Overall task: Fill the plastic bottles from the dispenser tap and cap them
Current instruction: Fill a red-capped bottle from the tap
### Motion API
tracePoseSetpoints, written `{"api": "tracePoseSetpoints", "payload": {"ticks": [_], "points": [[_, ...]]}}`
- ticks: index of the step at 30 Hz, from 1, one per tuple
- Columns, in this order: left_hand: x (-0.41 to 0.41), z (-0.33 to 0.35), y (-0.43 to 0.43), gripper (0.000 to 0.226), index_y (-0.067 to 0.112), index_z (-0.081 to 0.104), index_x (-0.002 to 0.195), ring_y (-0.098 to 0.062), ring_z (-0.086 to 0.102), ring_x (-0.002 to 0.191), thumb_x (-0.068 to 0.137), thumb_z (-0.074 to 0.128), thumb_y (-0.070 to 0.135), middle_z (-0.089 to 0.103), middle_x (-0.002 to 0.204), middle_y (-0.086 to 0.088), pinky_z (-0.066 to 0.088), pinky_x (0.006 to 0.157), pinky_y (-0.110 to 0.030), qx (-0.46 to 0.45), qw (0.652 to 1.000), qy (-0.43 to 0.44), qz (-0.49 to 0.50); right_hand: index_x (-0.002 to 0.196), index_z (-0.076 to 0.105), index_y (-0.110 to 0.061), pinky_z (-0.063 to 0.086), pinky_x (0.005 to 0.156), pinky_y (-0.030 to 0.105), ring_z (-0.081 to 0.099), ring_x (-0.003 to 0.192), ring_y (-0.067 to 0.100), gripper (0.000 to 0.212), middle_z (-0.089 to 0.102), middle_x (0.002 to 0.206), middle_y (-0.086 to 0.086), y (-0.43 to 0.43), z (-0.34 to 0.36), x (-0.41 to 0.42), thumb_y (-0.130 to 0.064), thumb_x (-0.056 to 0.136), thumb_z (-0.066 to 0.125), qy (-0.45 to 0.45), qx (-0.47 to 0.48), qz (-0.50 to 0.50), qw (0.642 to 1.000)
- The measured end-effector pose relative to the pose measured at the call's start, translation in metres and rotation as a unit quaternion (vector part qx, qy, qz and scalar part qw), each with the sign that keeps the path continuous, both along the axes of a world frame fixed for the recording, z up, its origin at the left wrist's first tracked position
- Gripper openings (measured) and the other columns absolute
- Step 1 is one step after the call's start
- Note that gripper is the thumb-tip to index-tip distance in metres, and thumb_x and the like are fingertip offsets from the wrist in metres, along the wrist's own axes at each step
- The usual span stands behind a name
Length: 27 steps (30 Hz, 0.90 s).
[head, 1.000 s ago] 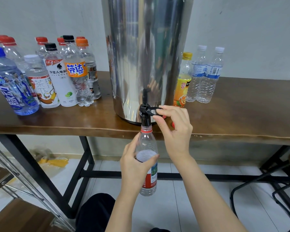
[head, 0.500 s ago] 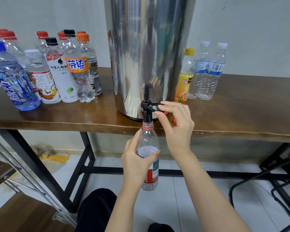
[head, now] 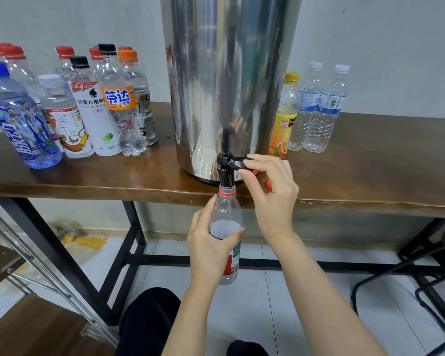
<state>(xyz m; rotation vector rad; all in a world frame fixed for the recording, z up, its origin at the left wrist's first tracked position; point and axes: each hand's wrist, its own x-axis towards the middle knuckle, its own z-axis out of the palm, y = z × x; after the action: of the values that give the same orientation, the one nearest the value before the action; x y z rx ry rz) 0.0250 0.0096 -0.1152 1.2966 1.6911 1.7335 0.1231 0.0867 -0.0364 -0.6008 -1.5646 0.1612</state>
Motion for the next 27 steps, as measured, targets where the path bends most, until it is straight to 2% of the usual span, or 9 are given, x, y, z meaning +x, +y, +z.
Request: {"api": "tracePoseSetpoints", "payload": {"ticks": [6, 8, 12, 16, 19, 22, 27], "points": [[0.0003, 0.0001, 0.0001, 0.085, 0.041, 0.047, 0.141, 0.023, 0.044, 0.111, 0.069, 0.089, 0.021, 0.049, 0.119, 0.026, 0.042, 0.093, -0.018, -0.001, 1.000, -0.001, 0.003, 0.093, 0.074, -0.011, 0.046, 0.079, 0.025, 0.053, 0.102, -0.003, 0.018, 0.064, 0.104, -0.011, -0.0002, -0.0005, -0.0008, -0.027, 0.089, 0.068, 0.005, -0.004, 0.003, 1.000], [0.0003, 0.0002, 0.0005, 0.085, 0.040, 0.047, 0.141, 0.023, 0.044, 0.110, 0.069, 0.089, 0.021, 0.050, 0.120, 0.025, 0.041, 0.092, -0.017, -0.001, 1.000, 0.001, 0.005, 0.093, 0.074, -0.011, 0.047, 0.080, 0.026, 0.054, 0.102, 0.000, 0.017, 0.065, 0.103, -0.010, 0.0000, -0.0001, -0.0002, -0.026, 0.089, 0.068, 0.003, -0.001, 0.002, 1.000], [0.0001, 0.0003, 0.0015, 0.085, 0.040, 0.048, 0.140, 0.015, 0.047, 0.115, 0.068, 0.089, 0.022, 0.053, 0.123, 0.017, 0.045, 0.096, -0.022, 0.001, 1.000, -0.004, 0.009, 0.093, 0.074, -0.010, 0.047, 0.080, 0.026, 0.056, 0.100, 0.006, 0.017, 0.064, 0.103, -0.010, 0.0001, 0.0003, 0.0000, -0.026, 0.089, 0.068, 0.002, 0.003, 0.002, 1.000], [0.0003, -0.0007, 0.0018, 0.085, 0.041, 0.047, 0.140, 0.018, 0.046, 0.113, 0.068, 0.089, 0.022, 0.051, 0.121, 0.024, 0.042, 0.092, -0.015, 0.001, 1.000, -0.003, 0.009, 0.093, 0.074, -0.010, 0.048, 0.080, 0.027, 0.059, 0.098, 0.010, 0.017, 0.064, 0.103, -0.010, -0.0004, 0.0001, -0.0009, -0.026, 0.089, 0.068, 0.002, 0.002, 0.005, 1.000], [0.0003, -0.0005, 0.0022, 0.085, 0.042, 0.047, 0.139, 0.018, 0.046, 0.113, 0.069, 0.089, 0.021, 0.051, 0.120, 0.026, 0.040, 0.090, -0.012, -0.001, 1.000, -0.004, 0.010, 0.093, 0.074, -0.010, 0.051, 0.078, 0.033, 0.060, 0.096, 0.012, 0.019, 0.064, 0.104, -0.010, 0.0008, -0.0006, -0.0009, -0.027, 0.090, 0.068, 0.006, 0.004, 0.009, 1.000], [0.0006, 0.0001, 0.0023, 0.085, 0.040, 0.048, 0.140, 0.013, 0.048, 0.113, 0.068, 0.089, 0.021, 0.052, 0.121, 0.022, 0.043, 0.095, -0.019, -0.002, 1.000, -0.006, 0.011, 0.093, 0.073, -0.009, 0.053, 0.076, 0.041, 0.060, 0.096, 0.010, 0.020, 0.064, 0.104, -0.010, 0.0019, -0.0017, -0.0010, -0.028, 0.090, 0.067, 0.009, 0.006, 0.016, 1.000], [0.0009, 0.0006, 0.0011, 0.084, 0.041, 0.048, 0.139, 0.013, 0.048, 0.116, 0.069, 0.089, 0.021, 0.053, 0.124, 0.017, 0.042, 0.096, -0.018, 0.004, 1.000, -0.003, 0.011, 0.093, 0.073, -0.009, 0.053, 0.074, 0.043, 0.059, 0.095, 0.009, 0.022, 0.064, 0.104, -0.011, 0.0027, -0.0026, -0.0014, -0.030, 0.091, 0.067, 0.015, 0.006, 0.020, 1.000]]}}
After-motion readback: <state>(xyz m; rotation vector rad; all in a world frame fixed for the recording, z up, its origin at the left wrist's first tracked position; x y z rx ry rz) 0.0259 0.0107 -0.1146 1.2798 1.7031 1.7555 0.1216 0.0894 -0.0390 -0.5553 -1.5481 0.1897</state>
